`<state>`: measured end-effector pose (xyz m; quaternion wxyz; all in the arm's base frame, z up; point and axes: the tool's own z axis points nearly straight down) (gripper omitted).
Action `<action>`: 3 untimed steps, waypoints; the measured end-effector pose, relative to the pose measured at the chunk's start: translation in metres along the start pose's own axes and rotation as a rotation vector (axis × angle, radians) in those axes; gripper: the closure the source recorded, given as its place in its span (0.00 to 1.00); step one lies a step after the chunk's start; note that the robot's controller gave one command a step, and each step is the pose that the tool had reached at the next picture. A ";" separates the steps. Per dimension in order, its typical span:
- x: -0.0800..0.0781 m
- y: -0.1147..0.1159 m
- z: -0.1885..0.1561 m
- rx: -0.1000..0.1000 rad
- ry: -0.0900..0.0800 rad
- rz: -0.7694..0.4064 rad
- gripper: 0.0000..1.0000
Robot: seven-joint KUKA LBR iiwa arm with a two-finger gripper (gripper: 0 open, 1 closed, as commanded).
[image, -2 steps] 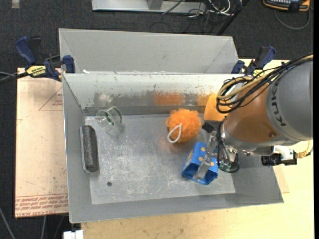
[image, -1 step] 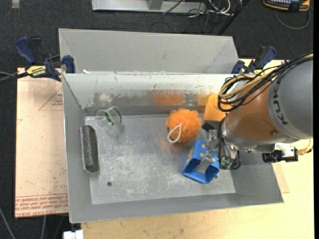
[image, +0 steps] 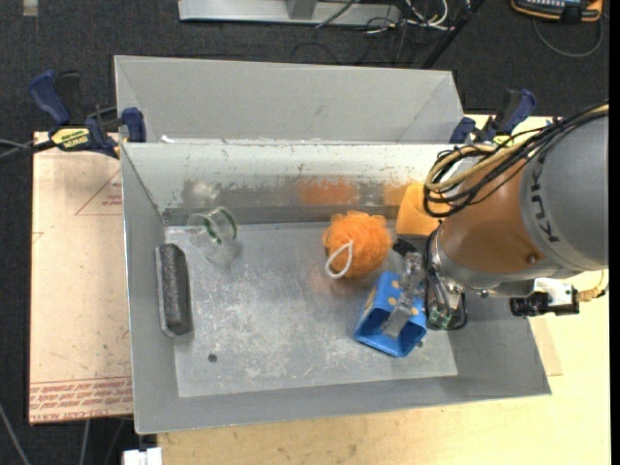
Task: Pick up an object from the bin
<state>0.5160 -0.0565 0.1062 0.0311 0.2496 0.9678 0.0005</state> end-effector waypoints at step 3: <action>0.000 0.001 -0.029 -0.001 0.003 -0.003 1.00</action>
Offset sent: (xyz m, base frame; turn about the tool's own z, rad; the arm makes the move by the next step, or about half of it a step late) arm -0.0001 0.0000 0.0121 0.0000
